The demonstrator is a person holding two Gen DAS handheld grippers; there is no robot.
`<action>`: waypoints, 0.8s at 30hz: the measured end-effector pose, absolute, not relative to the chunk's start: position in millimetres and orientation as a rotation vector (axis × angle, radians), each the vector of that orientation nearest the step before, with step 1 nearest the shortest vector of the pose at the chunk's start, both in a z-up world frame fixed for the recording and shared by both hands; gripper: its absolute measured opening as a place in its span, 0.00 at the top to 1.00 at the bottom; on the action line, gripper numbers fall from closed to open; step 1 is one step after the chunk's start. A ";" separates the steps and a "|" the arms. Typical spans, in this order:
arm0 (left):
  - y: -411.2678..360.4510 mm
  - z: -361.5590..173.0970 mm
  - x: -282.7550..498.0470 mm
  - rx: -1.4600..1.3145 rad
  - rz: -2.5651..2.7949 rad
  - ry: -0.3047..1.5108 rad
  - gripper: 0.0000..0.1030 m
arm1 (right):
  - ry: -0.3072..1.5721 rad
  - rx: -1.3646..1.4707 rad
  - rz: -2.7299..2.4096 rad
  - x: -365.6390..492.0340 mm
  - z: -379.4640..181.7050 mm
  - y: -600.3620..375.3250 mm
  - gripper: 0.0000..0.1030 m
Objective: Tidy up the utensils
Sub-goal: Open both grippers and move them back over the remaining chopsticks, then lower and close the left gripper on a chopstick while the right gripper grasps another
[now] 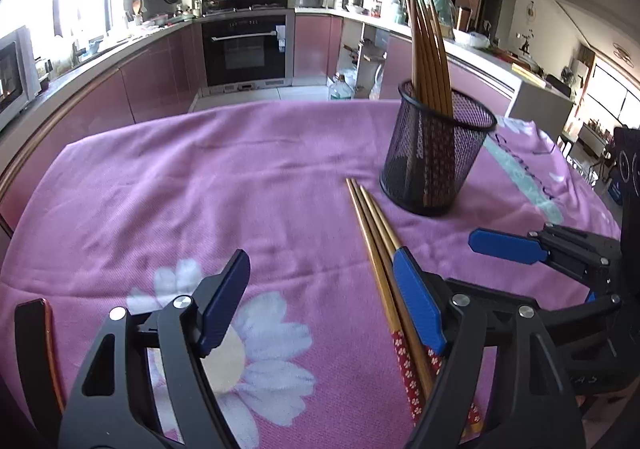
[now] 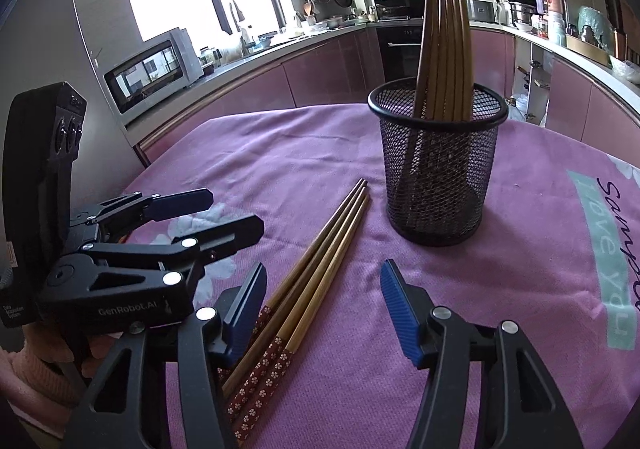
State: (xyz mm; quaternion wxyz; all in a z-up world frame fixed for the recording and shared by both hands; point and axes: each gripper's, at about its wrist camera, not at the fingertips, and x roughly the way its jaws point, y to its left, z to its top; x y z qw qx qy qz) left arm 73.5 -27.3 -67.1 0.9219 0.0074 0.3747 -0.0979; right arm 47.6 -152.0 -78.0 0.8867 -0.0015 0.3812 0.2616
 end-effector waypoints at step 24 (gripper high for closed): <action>-27.9 -91.8 77.8 0.039 -0.243 0.843 0.33 | 0.891 -0.069 0.523 53.8 -98.2 -147.2 0.73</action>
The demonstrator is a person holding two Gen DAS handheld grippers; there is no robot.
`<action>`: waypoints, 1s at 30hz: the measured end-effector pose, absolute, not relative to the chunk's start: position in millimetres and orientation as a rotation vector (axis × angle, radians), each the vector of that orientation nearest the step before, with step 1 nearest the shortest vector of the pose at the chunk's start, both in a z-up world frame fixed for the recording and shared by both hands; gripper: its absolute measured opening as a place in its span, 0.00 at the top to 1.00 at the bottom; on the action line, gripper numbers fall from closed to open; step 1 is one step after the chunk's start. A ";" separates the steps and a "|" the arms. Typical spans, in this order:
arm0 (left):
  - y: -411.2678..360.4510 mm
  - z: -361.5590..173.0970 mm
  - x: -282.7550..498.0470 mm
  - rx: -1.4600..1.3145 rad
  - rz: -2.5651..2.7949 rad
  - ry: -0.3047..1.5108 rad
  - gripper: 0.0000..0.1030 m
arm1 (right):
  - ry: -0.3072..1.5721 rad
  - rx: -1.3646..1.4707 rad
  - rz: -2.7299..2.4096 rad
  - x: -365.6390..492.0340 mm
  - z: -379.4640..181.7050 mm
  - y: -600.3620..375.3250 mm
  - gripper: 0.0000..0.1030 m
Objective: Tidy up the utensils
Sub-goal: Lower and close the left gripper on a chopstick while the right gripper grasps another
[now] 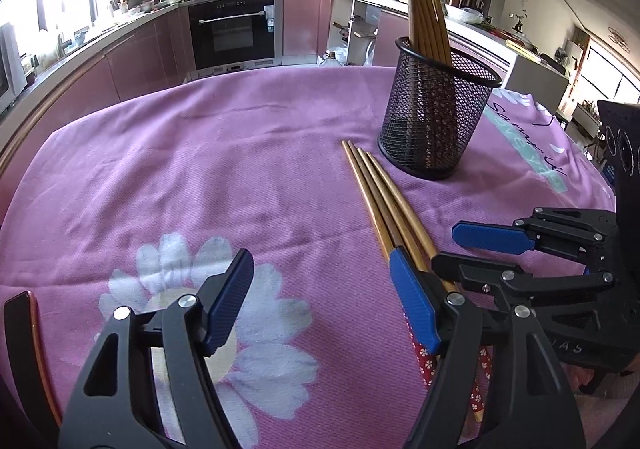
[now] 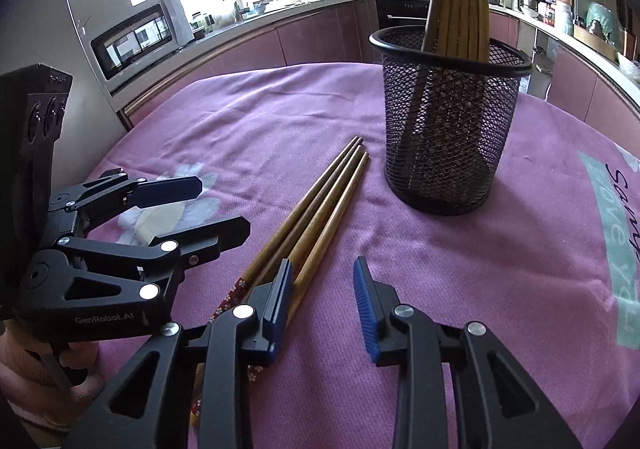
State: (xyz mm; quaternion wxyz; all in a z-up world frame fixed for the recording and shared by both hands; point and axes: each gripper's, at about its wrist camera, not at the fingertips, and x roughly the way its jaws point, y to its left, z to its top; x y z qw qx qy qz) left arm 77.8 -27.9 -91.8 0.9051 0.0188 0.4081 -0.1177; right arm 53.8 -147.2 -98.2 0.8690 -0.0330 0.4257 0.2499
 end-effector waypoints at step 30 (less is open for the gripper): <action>-44.4 -103.5 100.3 0.095 -0.296 0.898 0.57 | 0.906 -0.073 0.511 63.4 -98.5 -149.2 0.77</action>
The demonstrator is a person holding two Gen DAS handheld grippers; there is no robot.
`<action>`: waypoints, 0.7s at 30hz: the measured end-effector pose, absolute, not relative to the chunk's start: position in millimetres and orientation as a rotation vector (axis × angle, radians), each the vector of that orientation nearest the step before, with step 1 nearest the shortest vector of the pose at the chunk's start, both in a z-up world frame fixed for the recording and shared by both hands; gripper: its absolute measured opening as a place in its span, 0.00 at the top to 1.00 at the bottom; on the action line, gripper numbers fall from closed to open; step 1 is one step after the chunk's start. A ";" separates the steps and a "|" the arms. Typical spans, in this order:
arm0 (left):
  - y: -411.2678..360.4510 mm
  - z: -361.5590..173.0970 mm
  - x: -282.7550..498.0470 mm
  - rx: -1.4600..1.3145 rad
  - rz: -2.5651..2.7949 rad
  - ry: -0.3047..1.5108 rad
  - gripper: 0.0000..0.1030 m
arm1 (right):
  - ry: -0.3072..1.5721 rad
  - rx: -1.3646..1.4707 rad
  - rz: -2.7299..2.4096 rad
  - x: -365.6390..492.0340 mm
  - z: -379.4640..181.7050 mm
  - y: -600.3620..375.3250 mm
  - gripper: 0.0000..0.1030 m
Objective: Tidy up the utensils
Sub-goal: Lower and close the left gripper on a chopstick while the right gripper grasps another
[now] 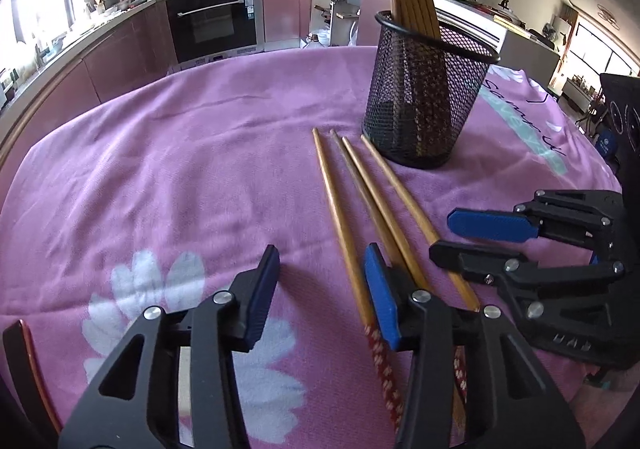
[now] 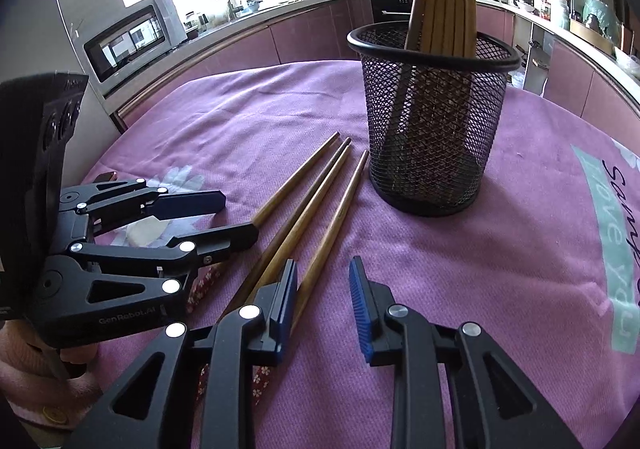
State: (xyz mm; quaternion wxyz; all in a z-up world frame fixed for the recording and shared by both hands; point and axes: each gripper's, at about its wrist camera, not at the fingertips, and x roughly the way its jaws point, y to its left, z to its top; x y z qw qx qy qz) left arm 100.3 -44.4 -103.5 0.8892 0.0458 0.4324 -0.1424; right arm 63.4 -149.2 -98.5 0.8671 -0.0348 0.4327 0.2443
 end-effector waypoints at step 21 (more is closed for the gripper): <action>-57.8 -106.7 135.1 0.052 -0.266 0.911 0.90 | 0.916 -0.035 0.477 86.1 -99.6 -144.1 0.94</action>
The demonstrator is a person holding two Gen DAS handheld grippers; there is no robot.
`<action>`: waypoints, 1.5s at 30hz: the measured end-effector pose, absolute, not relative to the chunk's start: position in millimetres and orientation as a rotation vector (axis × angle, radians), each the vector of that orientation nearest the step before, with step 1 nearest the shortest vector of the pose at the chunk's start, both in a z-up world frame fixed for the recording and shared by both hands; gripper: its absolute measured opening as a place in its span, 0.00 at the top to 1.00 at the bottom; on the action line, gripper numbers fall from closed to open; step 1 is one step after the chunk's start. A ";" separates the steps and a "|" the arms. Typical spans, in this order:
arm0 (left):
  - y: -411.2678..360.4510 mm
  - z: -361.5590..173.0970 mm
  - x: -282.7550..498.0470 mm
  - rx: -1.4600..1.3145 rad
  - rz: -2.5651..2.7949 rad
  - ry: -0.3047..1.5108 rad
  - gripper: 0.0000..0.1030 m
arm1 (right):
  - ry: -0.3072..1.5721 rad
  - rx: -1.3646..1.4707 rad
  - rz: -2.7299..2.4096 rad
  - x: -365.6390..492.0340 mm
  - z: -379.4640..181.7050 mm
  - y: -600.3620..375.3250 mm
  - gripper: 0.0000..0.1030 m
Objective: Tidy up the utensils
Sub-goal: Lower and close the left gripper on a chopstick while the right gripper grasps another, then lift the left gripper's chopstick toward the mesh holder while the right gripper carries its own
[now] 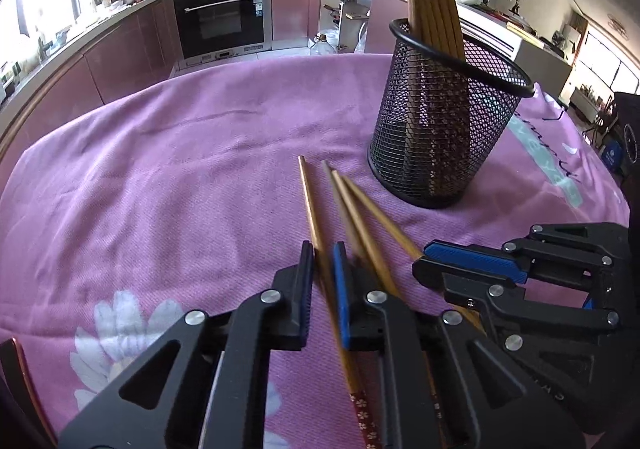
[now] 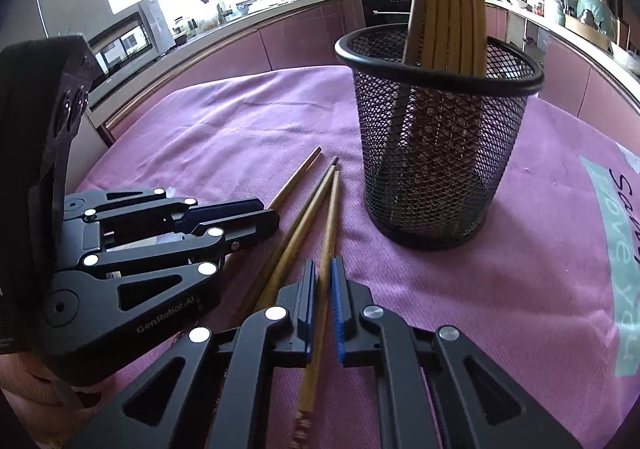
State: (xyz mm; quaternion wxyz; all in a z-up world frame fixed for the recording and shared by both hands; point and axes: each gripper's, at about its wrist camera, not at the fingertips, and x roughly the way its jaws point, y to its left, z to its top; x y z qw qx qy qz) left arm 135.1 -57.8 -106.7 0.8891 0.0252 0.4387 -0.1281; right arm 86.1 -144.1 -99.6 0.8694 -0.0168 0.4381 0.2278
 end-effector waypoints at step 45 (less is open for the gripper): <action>-20.6 20.6 77.6 -0.176 -0.516 0.647 0.93 | 0.589 0.151 0.549 47.8 0.3 -212.9 0.95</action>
